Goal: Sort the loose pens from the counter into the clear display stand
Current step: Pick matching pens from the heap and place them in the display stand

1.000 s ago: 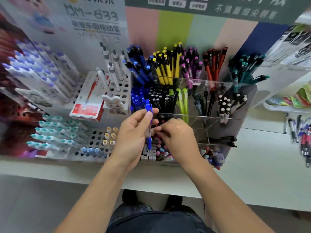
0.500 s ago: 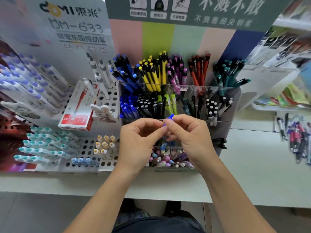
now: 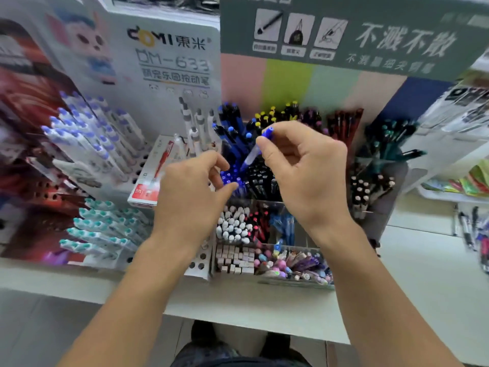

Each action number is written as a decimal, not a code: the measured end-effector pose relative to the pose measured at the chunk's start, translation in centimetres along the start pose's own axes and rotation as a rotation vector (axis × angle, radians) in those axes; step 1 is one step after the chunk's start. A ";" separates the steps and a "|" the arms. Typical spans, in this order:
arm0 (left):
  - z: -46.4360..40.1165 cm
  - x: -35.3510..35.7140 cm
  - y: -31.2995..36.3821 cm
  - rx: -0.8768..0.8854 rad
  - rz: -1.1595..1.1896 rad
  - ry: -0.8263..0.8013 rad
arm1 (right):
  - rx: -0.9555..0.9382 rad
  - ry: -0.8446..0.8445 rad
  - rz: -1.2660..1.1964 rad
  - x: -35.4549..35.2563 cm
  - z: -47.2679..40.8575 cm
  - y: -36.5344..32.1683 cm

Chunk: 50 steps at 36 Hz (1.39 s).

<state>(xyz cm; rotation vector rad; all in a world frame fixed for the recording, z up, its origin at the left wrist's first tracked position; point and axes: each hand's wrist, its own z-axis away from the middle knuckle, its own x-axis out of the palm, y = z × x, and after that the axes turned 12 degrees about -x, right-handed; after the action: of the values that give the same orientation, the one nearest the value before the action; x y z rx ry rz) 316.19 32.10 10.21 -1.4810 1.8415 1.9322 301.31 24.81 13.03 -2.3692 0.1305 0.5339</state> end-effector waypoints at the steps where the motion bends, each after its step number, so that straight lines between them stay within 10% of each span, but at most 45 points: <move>1: 0.5 0.2 -0.1 0.007 -0.012 -0.015 | 0.006 -0.045 0.017 0.4 0.3 0.2; 27: 4.5 3.1 -3.8 -0.168 0.310 -0.128 | 0.136 -0.665 0.566 2.1 -1.0 0.3; 38: 4.1 3.9 -4.0 -0.097 0.331 -0.154 | 0.196 -1.171 0.702 3.9 -5.0 1.1; 42: 4.6 3.9 -3.0 -0.088 0.326 -0.122 | 0.142 -0.998 0.604 1.6 -4.1 0.4; 50: 9.6 8.4 3.3 0.002 0.334 -0.196 | 0.255 -0.100 0.165 -10.5 8.8 0.9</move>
<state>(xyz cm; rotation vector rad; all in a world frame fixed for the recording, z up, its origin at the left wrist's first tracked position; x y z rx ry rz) 304.28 34.49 5.05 -0.9877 2.1016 2.1213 288.51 29.39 10.85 -2.0908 0.3313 0.6710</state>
